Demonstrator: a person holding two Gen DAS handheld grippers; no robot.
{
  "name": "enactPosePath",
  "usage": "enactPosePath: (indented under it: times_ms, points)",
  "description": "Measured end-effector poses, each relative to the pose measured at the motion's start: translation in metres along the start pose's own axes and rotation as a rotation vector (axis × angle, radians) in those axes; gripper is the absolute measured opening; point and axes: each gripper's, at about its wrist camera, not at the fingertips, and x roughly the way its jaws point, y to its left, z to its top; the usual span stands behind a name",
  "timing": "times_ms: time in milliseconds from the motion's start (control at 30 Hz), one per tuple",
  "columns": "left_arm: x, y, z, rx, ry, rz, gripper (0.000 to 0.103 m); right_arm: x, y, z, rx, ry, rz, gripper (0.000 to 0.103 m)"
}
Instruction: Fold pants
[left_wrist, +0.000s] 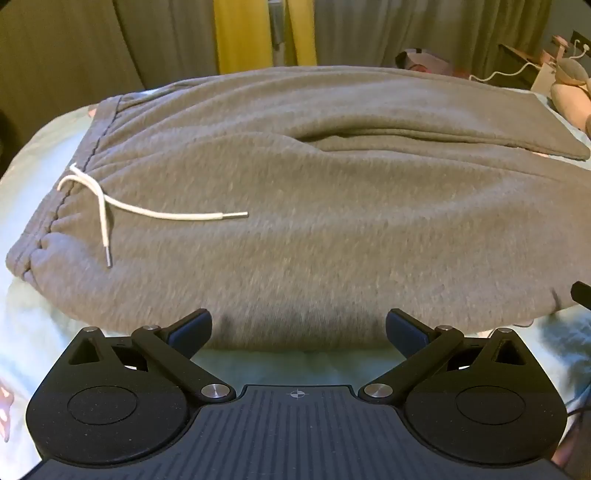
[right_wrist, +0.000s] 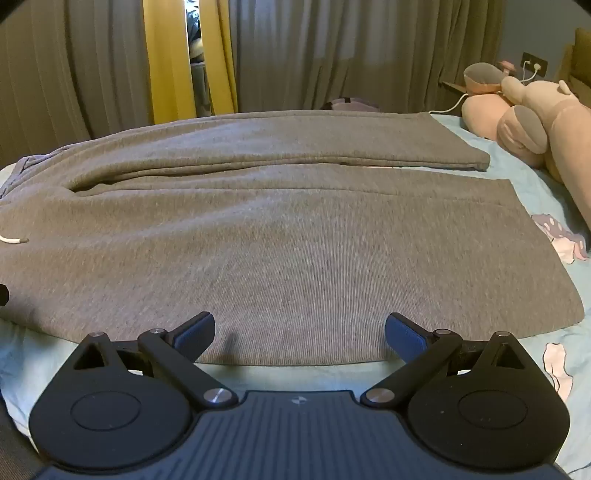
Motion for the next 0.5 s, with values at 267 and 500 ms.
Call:
enactPosePath:
  times_ms: [267, 500]
  points:
    - [0.0007, -0.0019, -0.0019, 0.002, -0.001, 0.0, 0.103, -0.0044, 0.0023, -0.0028, -0.003, -0.009, -0.003, 0.099]
    - [0.0005, 0.0001, -0.0043, -0.006, 0.003, -0.006, 0.103, -0.001, -0.0006, -0.0054, -0.001, -0.005, -0.008, 0.099]
